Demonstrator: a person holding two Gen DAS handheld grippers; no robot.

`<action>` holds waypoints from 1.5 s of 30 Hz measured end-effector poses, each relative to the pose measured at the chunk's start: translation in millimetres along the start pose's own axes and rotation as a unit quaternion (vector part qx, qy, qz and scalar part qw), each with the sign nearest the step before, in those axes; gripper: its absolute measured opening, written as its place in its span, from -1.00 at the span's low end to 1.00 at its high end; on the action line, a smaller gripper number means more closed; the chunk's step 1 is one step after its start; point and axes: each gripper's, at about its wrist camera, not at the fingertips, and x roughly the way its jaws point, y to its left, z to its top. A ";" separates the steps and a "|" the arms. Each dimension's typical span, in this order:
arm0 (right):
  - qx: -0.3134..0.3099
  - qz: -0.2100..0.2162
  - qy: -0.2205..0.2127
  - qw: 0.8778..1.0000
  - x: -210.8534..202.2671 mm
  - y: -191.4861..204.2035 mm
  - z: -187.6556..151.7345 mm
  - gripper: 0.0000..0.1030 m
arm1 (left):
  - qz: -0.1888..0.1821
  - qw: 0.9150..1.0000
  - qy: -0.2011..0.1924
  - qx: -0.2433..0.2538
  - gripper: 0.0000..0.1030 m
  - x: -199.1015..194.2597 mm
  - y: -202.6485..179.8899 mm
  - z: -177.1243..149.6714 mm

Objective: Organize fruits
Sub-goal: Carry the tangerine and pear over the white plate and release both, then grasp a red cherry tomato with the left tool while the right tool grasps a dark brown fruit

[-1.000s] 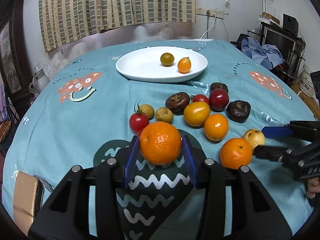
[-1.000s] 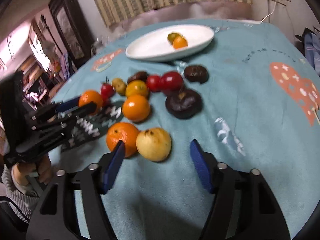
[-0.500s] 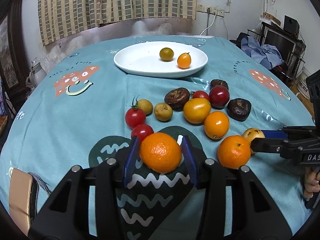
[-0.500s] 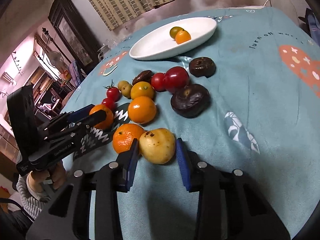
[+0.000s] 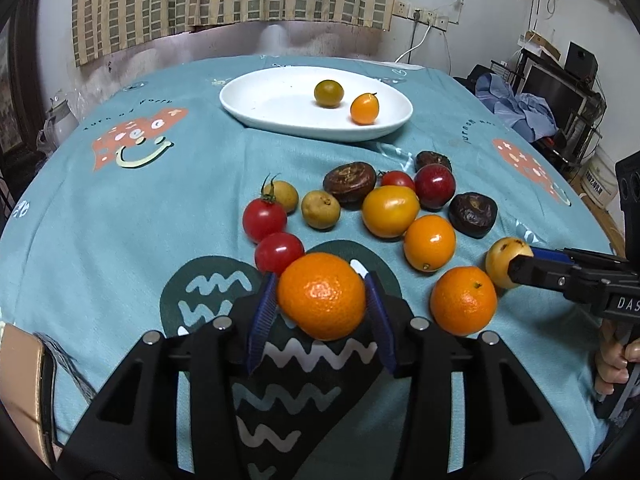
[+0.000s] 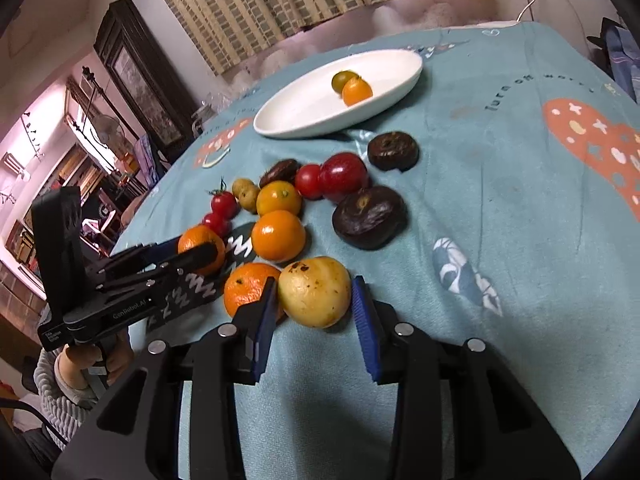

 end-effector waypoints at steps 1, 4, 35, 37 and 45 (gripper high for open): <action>0.002 0.004 -0.006 1.000 -3.9 0.5 3.8 -0.27 | -0.013 1.000 0.001 -0.005 -0.12 -1.7 1.7 2.7; -0.007 0.002 -0.017 1.000 -11.2 4.9 37.8 -0.27 | -0.014 1.000 -0.006 0.002 -0.12 -6.9 5.4 32.4; -0.041 -0.066 -0.061 0.995 9.8 6.6 53.6 0.20 | 0.043 0.999 -0.019 -0.027 0.30 4.1 37.9 33.8; -0.024 -0.072 -0.061 0.995 5.0 -5.8 39.3 0.20 | 0.047 0.999 -0.015 -0.011 0.30 2.7 30.7 22.6; -0.018 -0.072 -0.053 0.996 6.3 -11.6 36.3 0.20 | 0.041 0.999 0.004 0.023 0.12 14.7 19.1 15.5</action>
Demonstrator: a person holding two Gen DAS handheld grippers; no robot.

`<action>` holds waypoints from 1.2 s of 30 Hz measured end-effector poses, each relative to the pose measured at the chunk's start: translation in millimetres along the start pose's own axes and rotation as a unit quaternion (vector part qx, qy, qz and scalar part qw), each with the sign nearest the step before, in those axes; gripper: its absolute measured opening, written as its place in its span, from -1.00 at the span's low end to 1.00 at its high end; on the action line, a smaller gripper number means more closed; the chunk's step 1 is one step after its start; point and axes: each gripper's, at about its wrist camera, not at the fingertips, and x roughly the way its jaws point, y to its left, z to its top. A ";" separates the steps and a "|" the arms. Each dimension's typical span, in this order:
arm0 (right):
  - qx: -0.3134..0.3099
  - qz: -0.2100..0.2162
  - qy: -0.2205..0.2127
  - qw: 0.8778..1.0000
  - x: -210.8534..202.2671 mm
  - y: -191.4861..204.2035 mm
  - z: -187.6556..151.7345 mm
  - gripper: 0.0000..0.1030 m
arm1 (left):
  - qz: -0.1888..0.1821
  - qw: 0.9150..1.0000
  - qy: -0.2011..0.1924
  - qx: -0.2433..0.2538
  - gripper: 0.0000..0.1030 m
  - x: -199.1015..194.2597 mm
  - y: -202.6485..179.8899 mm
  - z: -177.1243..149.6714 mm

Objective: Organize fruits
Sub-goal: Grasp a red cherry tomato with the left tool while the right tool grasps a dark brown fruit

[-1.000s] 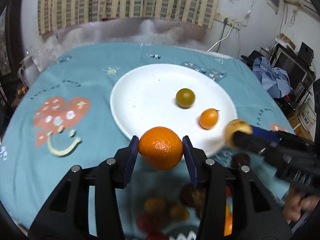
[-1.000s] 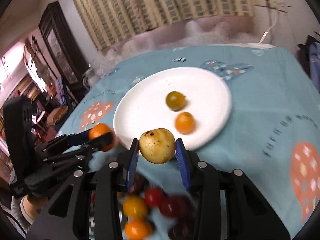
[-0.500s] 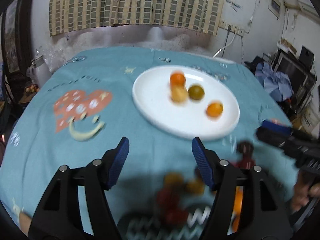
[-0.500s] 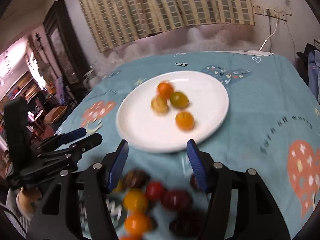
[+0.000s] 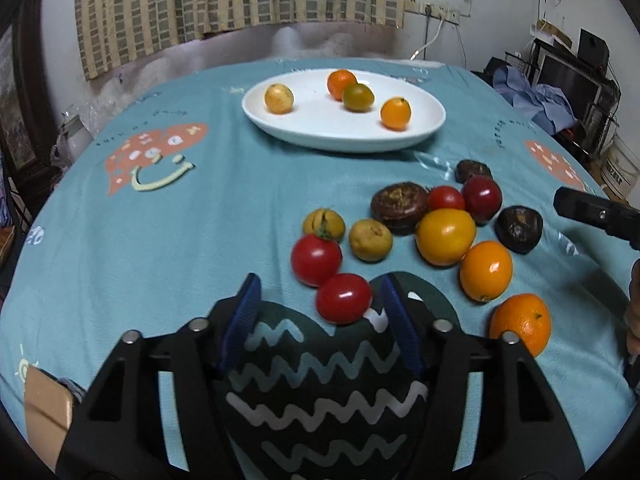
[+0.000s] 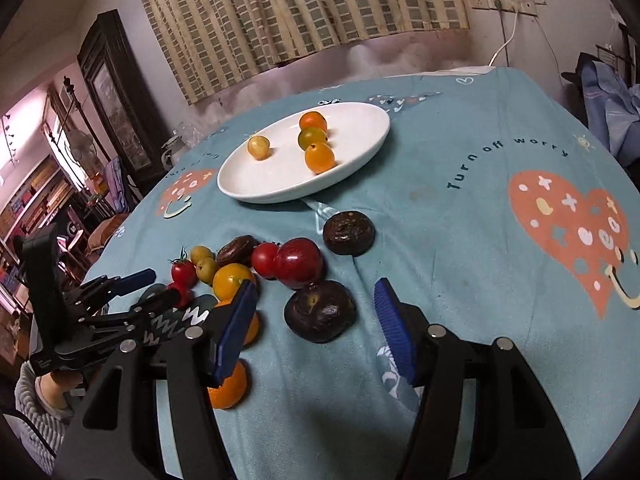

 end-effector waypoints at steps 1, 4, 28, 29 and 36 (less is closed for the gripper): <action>-0.002 0.000 -0.001 1.000 -0.1 0.7 -0.1 0.20 | -0.004 1.000 0.002 0.000 0.06 1.3 0.6 0.2; -0.004 -0.002 0.001 1.000 1.0 -0.5 0.2 0.20 | -0.013 1.000 0.011 0.004 -0.12 5.9 -1.7 -0.1; -0.045 -0.060 0.075 0.994 46.0 13.3 -10.6 0.15 | -0.040 0.999 0.019 -0.001 -0.41 10.1 -4.9 0.6; -0.055 -0.070 0.077 0.993 48.2 16.9 -11.3 0.14 | -0.040 0.999 0.020 0.000 -0.41 10.5 -5.1 0.6; -0.132 -0.097 0.040 0.986 37.0 35.9 -12.5 0.05 | -0.040 0.999 0.024 0.001 -0.41 11.5 -5.3 -0.2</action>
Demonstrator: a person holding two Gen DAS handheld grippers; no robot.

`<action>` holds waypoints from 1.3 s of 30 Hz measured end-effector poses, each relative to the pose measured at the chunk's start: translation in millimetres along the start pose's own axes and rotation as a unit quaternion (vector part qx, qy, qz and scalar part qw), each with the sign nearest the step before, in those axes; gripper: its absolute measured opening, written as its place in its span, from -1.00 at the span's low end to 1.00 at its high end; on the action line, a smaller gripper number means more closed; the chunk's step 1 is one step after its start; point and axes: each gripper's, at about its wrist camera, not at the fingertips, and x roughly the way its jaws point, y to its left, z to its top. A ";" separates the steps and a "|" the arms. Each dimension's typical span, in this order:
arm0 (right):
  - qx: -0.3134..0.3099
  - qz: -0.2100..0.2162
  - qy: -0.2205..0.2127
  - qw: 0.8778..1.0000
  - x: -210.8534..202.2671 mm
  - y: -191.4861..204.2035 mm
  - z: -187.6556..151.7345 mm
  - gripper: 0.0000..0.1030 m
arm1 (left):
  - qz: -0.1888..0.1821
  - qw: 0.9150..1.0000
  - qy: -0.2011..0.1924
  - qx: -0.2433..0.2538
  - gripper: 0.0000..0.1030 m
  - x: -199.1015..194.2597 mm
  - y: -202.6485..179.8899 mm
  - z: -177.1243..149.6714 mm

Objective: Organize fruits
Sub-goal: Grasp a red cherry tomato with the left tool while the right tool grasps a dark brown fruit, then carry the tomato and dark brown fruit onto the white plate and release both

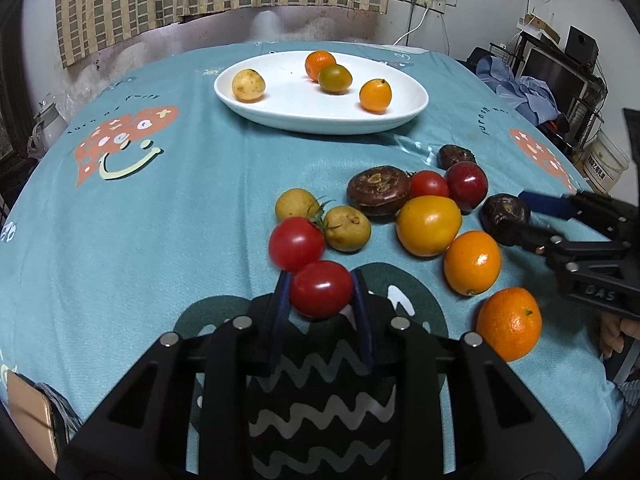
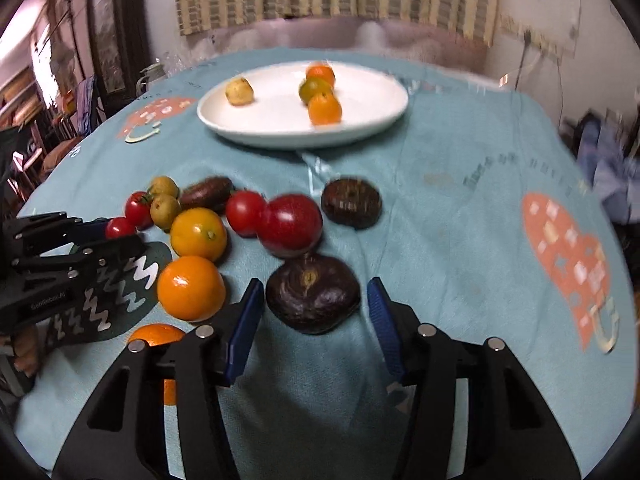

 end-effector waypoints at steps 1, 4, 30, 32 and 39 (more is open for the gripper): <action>-0.008 0.006 -0.002 1.000 -1.4 1.8 -0.3 0.05 | 0.000 1.000 0.000 0.000 -0.41 0.2 0.0 0.0; -0.019 -0.005 0.012 1.000 5.9 4.7 -0.1 0.06 | -0.001 1.000 0.003 0.000 -0.41 0.6 0.0 0.3; 0.064 0.057 -0.040 0.996 21.9 -21.0 104.4 -0.08 | 0.004 0.998 -0.043 -0.036 -0.41 16.0 15.4 116.6; 0.065 0.057 -0.034 0.996 44.0 -15.5 118.2 -0.08 | 0.004 0.998 -0.040 -0.042 -0.41 32.3 18.2 129.5; 0.053 0.059 -0.047 0.996 59.5 -11.4 122.4 0.23 | 0.018 0.997 -0.040 -0.059 0.18 56.4 34.9 135.0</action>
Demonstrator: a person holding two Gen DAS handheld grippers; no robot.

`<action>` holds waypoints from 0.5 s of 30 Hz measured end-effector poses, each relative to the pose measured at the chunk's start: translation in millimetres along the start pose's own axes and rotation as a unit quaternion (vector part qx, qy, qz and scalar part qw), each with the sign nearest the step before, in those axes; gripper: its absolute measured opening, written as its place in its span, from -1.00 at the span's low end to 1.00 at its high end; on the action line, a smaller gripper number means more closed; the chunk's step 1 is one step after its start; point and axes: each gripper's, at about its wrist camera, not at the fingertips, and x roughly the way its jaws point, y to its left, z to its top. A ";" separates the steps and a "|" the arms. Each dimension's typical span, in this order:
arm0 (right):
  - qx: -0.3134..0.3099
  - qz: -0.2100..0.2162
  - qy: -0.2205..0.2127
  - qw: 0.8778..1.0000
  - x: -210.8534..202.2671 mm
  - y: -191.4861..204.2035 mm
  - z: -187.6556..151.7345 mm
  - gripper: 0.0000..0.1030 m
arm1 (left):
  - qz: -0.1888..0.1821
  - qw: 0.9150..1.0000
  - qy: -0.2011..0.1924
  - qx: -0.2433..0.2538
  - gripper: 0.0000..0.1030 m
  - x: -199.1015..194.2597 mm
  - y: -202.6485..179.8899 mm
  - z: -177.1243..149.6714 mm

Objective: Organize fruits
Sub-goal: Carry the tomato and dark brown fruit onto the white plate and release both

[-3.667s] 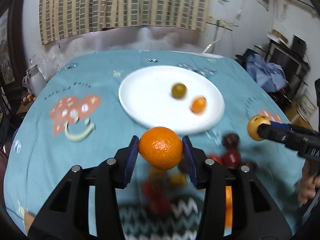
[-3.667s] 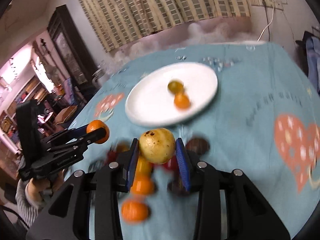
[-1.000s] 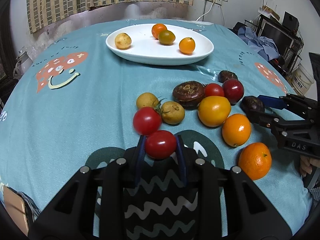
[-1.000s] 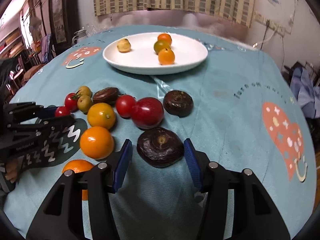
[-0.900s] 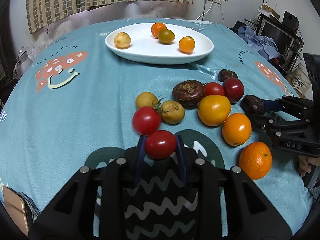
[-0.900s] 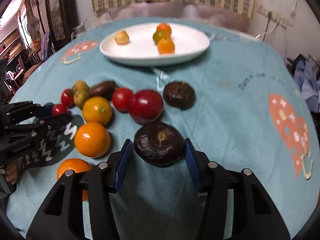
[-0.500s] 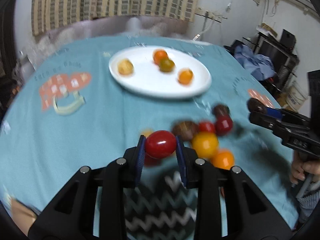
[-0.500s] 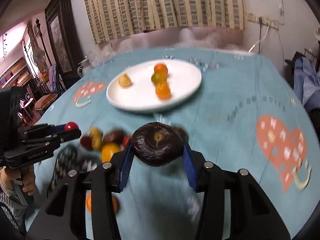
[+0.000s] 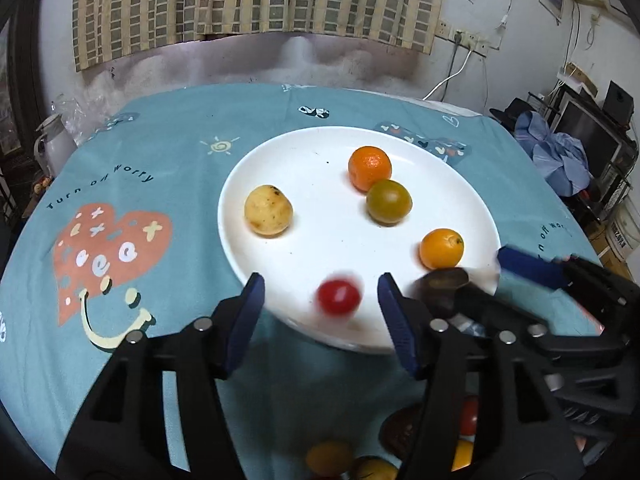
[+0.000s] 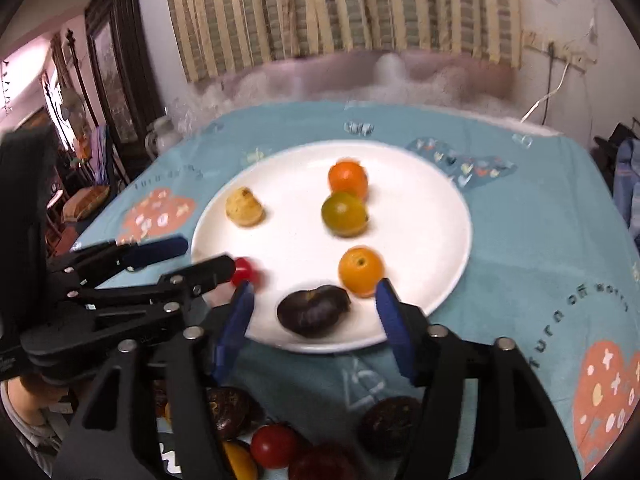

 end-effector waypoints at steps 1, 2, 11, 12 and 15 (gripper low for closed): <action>0.003 0.003 -0.004 1.000 -5.8 -2.0 -0.1 0.23 | -0.002 1.000 -0.002 -0.003 0.18 -3.6 1.6 -1.8; 0.007 0.006 -0.005 1.000 -10.4 -3.9 0.2 0.23 | -0.002 1.000 -0.004 -0.006 0.18 -9.3 3.5 -4.6; 0.033 0.030 -0.006 0.999 -85.6 -19.4 -65.3 0.23 | 0.017 0.998 0.002 0.053 0.23 -72.5 -3.1 -84.1; 0.045 0.031 -0.009 0.998 -91.9 -24.4 -77.3 0.23 | 0.019 0.998 0.004 0.058 0.23 -74.9 -4.4 -92.4; 0.074 0.035 -0.005 0.997 -93.1 -36.4 -93.8 0.23 | 0.032 0.997 0.006 0.068 0.23 -78.9 -5.9 -115.7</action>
